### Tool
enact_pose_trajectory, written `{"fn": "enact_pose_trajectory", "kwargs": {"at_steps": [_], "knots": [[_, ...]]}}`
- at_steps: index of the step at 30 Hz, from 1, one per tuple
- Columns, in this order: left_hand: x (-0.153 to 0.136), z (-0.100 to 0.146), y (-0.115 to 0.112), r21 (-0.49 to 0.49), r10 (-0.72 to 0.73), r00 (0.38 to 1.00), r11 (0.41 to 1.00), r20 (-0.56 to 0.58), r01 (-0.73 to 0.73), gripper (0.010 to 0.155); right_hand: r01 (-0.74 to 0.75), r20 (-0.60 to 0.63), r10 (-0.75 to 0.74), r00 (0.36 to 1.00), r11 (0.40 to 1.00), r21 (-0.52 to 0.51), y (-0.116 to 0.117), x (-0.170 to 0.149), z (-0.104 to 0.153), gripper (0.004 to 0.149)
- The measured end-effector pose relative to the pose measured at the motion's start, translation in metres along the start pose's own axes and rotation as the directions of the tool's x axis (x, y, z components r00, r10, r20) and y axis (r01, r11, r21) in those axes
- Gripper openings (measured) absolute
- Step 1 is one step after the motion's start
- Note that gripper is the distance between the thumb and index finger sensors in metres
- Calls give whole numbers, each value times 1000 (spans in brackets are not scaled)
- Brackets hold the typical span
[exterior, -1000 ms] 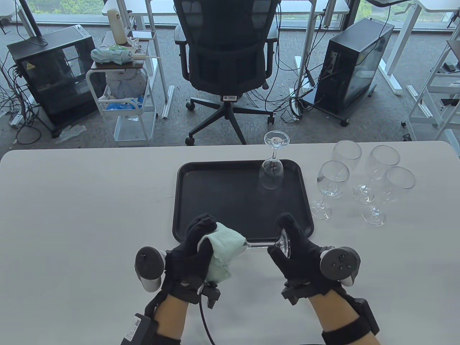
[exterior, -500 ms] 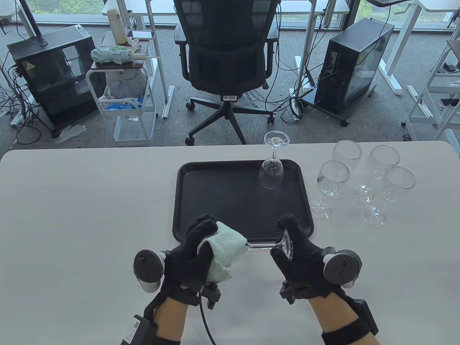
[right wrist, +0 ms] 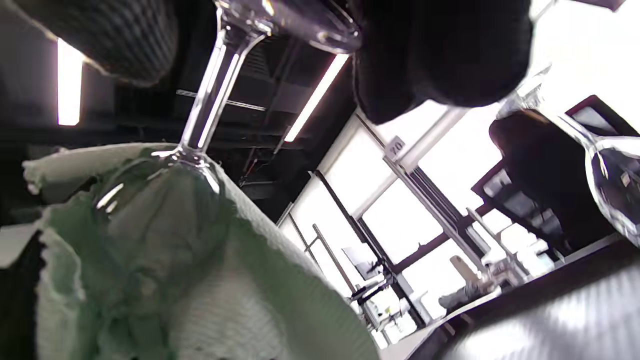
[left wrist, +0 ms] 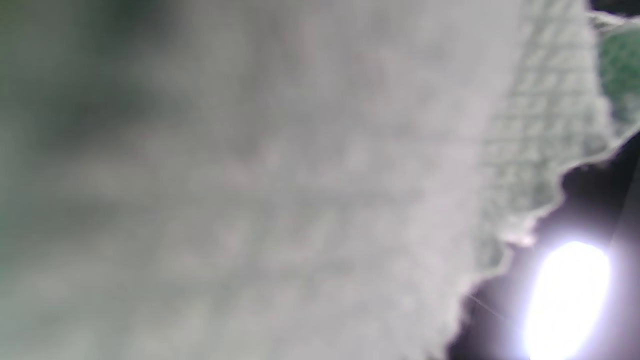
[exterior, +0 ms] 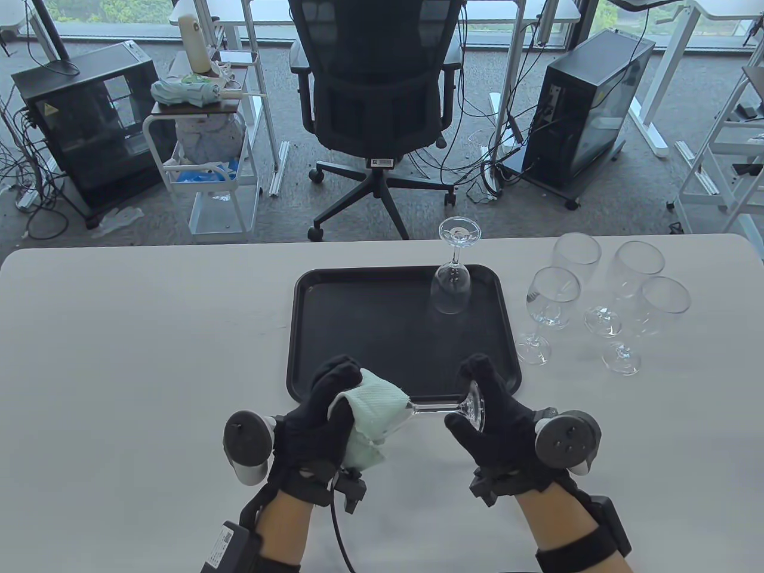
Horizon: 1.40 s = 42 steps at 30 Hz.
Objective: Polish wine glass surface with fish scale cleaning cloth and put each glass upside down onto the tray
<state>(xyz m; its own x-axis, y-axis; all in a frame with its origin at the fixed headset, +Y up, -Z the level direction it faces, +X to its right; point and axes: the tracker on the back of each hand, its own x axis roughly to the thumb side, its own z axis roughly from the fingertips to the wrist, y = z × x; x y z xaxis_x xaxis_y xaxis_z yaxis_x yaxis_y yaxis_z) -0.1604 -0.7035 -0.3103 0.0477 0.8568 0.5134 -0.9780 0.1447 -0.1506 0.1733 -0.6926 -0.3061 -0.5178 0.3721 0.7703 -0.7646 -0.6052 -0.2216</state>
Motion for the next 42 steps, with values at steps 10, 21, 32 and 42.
{"fn": "enact_pose_trajectory", "kwargs": {"at_steps": [10,21,32,42], "knots": [[11,1,-2,24,-80,995,997,64,79,61,454,-358,-441,823,890,-53,10,-12,2,82],[9,1,-3,2,17,999,1000,45,-17,61,169,-93,-179,980,980,-102,0,3,0,82],[0,1,3,5,48,999,999,-9,-48,60,-43,29,45,999,998,-54,2,8,1,96],[12,2,0,50,-63,996,997,55,60,60,501,-475,-479,738,861,-90,12,-7,4,79]]}}
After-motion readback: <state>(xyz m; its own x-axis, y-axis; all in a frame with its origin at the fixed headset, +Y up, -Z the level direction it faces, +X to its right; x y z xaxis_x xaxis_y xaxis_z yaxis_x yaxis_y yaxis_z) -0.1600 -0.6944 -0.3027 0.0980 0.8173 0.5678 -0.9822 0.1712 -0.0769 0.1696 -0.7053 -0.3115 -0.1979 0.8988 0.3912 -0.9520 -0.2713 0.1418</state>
